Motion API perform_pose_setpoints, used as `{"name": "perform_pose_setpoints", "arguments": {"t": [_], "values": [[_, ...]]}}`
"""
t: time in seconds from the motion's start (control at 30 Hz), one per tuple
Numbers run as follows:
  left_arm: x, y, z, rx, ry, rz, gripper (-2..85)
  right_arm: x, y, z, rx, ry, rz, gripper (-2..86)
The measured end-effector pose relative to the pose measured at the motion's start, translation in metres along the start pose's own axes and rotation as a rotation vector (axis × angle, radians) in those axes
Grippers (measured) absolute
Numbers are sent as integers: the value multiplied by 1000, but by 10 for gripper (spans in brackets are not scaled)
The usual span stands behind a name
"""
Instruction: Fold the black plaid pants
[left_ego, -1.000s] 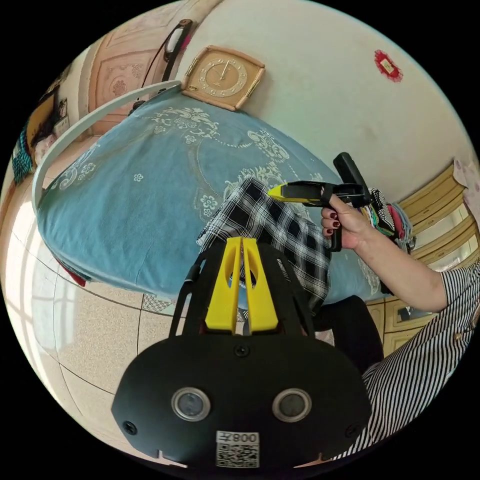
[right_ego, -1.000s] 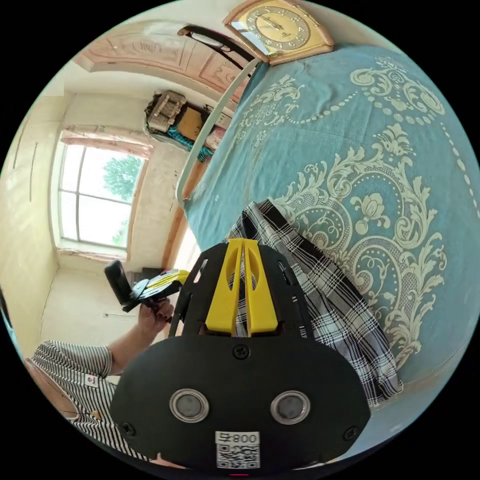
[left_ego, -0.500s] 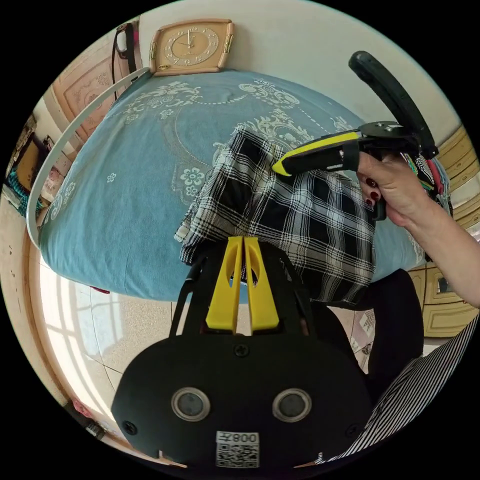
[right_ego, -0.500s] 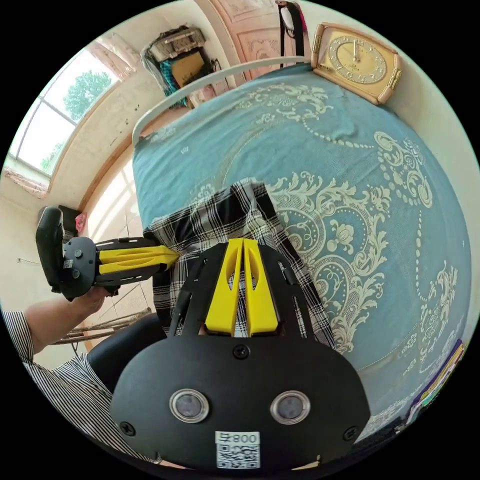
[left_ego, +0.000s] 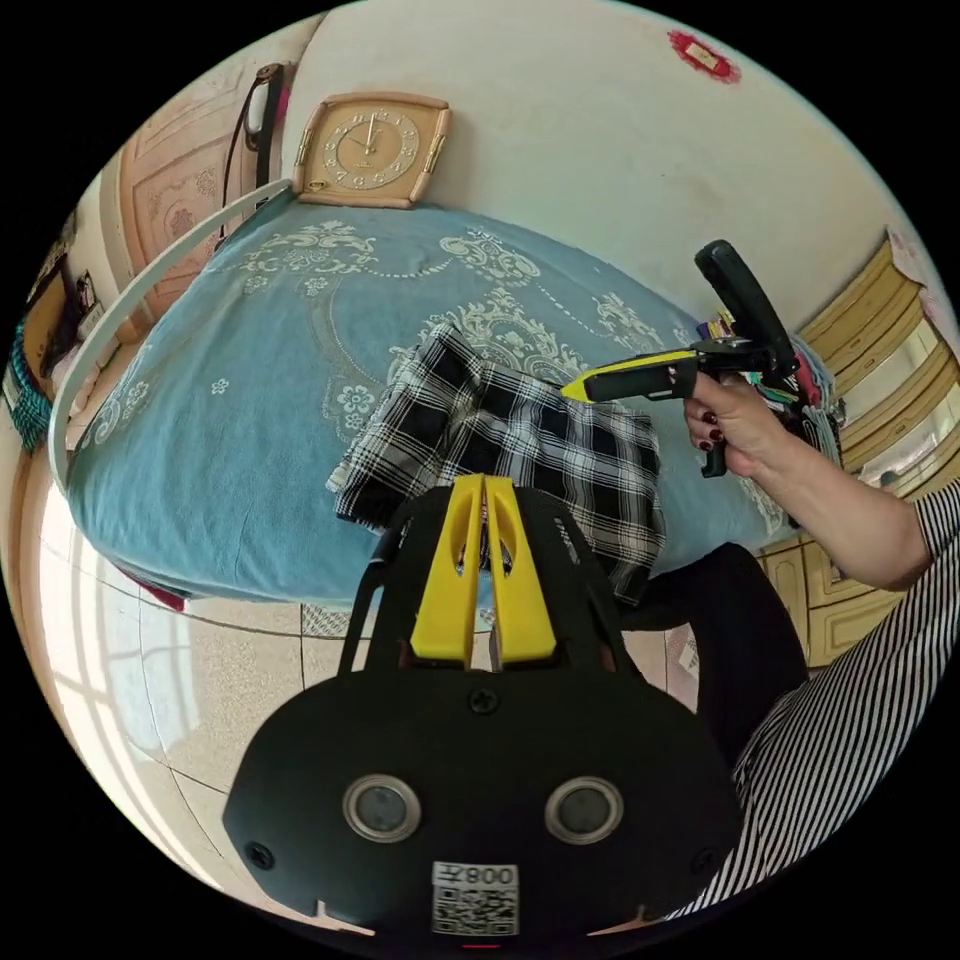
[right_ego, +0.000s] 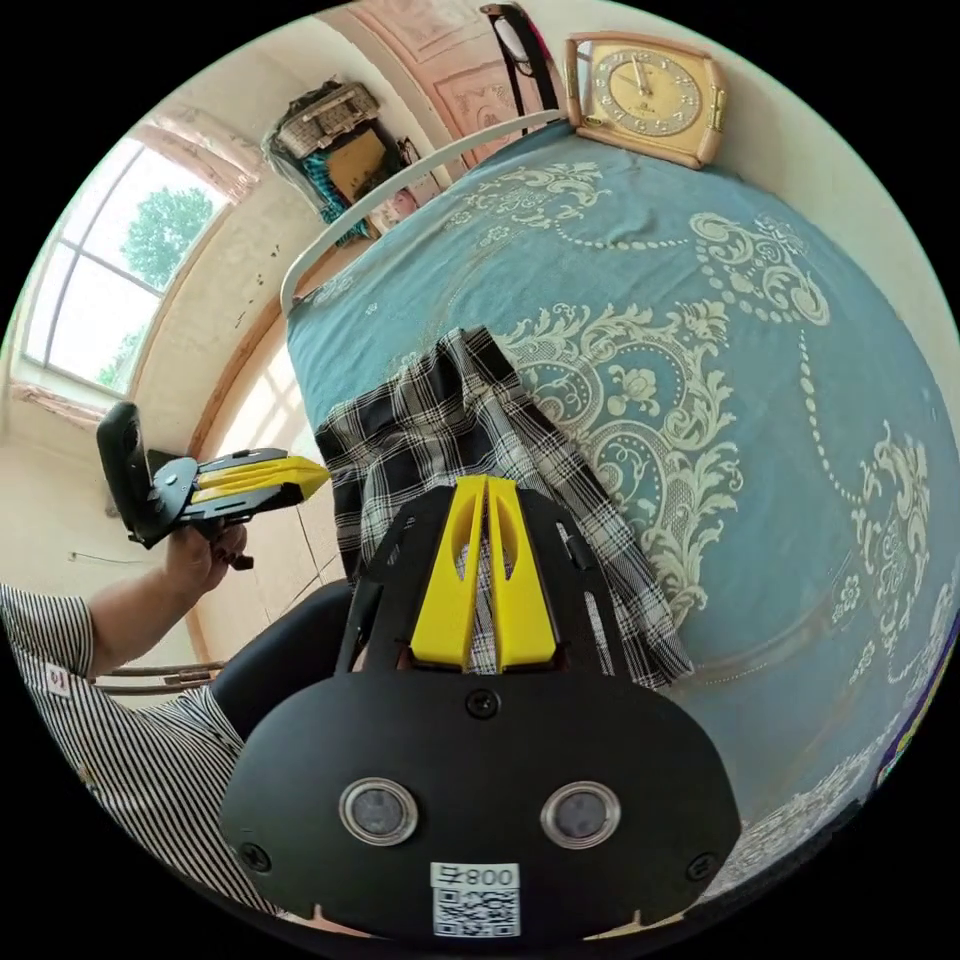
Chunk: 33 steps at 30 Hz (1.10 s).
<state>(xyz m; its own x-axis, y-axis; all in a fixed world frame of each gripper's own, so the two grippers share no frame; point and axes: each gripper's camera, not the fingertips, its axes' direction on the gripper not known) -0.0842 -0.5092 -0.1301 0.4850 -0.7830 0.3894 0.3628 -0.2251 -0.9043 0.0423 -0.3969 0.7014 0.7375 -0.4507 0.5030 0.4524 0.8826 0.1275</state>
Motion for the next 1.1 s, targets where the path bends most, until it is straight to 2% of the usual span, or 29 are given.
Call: {"name": "perform_pose_setpoints", "arguments": {"t": [0.07,0.13,0.2,0.33,0.43,0.6,0.7,0.93,1.0,1.1], "values": [[14,2,31,-159,-39,57,1,10,26,2,7,-62,38,2],[17,5,53,-221,-57,75,1,18,46,18,-63,-47,76,2],[13,4,54,-207,-28,27,1,31,63,39,-143,-53,125,4],[19,9,40,-138,16,33,2,46,90,17,-4,-84,196,10],[25,20,39,-118,136,35,5,67,131,6,71,-156,294,28],[51,29,63,-213,248,97,16,104,214,52,9,-380,519,73],[70,28,86,-304,274,153,29,121,230,81,12,-491,582,81],[65,25,123,-476,252,152,70,145,227,111,42,-657,546,40],[55,25,131,-514,284,126,81,155,229,112,80,-739,539,28],[36,26,140,-521,425,33,90,164,230,108,108,-824,510,22]]}}
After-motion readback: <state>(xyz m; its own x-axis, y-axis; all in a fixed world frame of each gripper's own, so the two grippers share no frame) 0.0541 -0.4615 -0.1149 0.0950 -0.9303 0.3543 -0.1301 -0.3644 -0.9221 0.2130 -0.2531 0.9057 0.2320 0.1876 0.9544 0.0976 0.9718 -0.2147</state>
